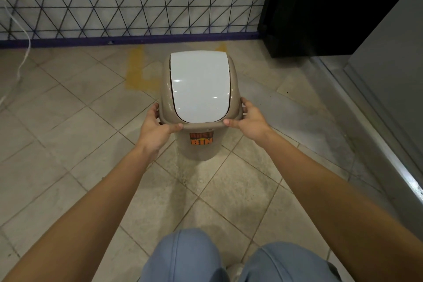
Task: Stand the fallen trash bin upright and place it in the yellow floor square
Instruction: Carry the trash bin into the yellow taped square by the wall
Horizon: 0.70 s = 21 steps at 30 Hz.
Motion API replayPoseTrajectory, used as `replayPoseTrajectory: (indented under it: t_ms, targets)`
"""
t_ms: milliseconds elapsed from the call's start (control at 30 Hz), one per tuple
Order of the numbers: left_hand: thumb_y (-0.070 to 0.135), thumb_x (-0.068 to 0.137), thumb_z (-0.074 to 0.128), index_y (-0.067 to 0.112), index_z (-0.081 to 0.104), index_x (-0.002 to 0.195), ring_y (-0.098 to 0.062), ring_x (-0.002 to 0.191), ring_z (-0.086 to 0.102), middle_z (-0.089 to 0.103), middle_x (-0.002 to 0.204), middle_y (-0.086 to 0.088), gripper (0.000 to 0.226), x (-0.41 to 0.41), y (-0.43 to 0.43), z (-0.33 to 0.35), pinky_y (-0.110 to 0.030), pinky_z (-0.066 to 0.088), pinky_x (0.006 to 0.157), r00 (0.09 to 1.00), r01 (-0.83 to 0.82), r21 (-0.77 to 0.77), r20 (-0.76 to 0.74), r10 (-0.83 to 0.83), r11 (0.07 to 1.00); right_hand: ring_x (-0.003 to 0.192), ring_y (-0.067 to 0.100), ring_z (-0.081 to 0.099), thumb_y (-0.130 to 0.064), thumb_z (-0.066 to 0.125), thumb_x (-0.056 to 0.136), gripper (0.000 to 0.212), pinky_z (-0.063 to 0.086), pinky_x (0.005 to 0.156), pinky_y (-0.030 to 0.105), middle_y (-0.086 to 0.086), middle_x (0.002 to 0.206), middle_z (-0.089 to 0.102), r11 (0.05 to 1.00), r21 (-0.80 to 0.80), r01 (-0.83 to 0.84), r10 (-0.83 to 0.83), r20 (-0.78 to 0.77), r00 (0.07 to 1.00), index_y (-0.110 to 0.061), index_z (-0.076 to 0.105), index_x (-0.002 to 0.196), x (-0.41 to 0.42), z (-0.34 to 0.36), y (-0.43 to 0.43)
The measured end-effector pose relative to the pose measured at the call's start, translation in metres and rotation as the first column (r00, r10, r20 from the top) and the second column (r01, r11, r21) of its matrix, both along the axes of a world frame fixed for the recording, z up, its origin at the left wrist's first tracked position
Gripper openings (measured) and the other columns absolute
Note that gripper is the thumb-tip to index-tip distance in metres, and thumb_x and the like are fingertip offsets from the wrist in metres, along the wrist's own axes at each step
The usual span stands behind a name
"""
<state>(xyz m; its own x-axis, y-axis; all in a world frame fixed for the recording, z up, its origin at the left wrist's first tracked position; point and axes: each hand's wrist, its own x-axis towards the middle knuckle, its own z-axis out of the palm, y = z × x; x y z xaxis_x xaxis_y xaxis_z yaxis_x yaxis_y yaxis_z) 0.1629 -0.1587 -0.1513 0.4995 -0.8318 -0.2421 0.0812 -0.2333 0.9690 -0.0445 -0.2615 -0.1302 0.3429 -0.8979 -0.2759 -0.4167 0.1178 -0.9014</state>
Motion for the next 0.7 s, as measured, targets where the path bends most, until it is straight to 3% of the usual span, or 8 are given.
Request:
replayPoseTrajectory:
  t_ms: [67, 133, 233, 433, 600, 700]
  targets:
    - [-0.006, 0.071, 0.072, 0.017, 0.03, 0.142, 0.004, 0.09, 0.054, 0.047, 0.128, 0.003, 0.086, 0.005, -0.007, 0.002, -0.001, 0.044, 0.056, 1.0, -0.003, 0.006, 0.023, 0.003, 1.0, 0.125, 0.02, 0.046, -0.013, 0.078, 0.071, 0.092, 0.038, 0.104, 0.032, 0.002, 0.139, 0.046, 1.0, -0.002, 0.006, -0.006, 0.001, 1.0, -0.016, 0.023, 0.145, 0.005, -0.001, -0.006]
    - [-0.006, 0.072, 0.072, 0.017, 0.027, 0.144, 0.0, 0.092, 0.054, 0.047, 0.127, 0.003, 0.088, 0.008, -0.014, 0.002, -0.001, 0.044, 0.057, 1.0, -0.01, 0.01, 0.025, 0.01, 1.0, 0.127, 0.02, 0.044, -0.015, 0.077, 0.072, 0.091, 0.037, 0.103, 0.032, 0.003, 0.139, 0.045, 1.0, -0.014, 0.013, -0.013, -0.005, 1.0, -0.016, 0.023, 0.145, 0.009, -0.002, -0.011]
    - [-0.006, 0.073, 0.071, 0.017, 0.025, 0.145, -0.011, 0.104, 0.053, 0.046, 0.13, 0.002, 0.088, 0.009, -0.021, 0.002, -0.006, 0.046, 0.065, 0.999, -0.028, 0.016, 0.026, 0.028, 0.999, 0.128, 0.021, 0.043, -0.015, 0.076, 0.073, 0.091, 0.037, 0.105, 0.035, 0.004, 0.141, 0.044, 1.0, -0.025, 0.011, -0.011, -0.013, 1.0, -0.016, 0.022, 0.145, 0.013, -0.001, -0.017]
    - [-0.005, 0.074, 0.07, 0.018, 0.023, 0.146, -0.016, 0.114, 0.053, 0.045, 0.129, 0.007, 0.089, 0.017, -0.035, 0.0, -0.021, 0.043, 0.087, 0.999, -0.04, 0.006, 0.003, 0.04, 0.999, 0.126, 0.02, 0.044, -0.012, 0.075, 0.073, 0.088, 0.038, 0.101, 0.031, 0.002, 0.138, 0.046, 1.0, -0.02, 0.01, -0.01, 0.009, 1.0, -0.017, 0.024, 0.144, 0.024, 0.0, -0.034]
    - [-0.004, 0.074, 0.071, 0.019, 0.025, 0.145, -0.006, 0.099, 0.055, 0.048, 0.122, 0.008, 0.087, 0.025, -0.047, 0.0, -0.012, 0.044, 0.074, 0.999, -0.047, 0.011, 0.011, 0.047, 0.999, 0.126, 0.021, 0.045, -0.013, 0.076, 0.073, 0.09, 0.039, 0.105, 0.037, 0.004, 0.141, 0.044, 1.0, 0.017, 0.013, -0.013, 0.033, 0.999, -0.018, 0.021, 0.145, 0.032, -0.004, -0.048]
    - [-0.002, 0.074, 0.071, 0.019, 0.022, 0.147, -0.001, 0.095, 0.054, 0.049, 0.123, 0.006, 0.09, 0.03, -0.057, -0.001, -0.015, 0.043, 0.077, 0.999, -0.053, 0.021, 0.009, 0.053, 0.998, 0.125, 0.02, 0.046, -0.014, 0.076, 0.073, 0.09, 0.04, 0.105, 0.037, 0.004, 0.14, 0.045, 1.0, 0.011, 0.019, -0.02, 0.033, 0.999, -0.019, 0.021, 0.145, 0.037, -0.006, -0.058]
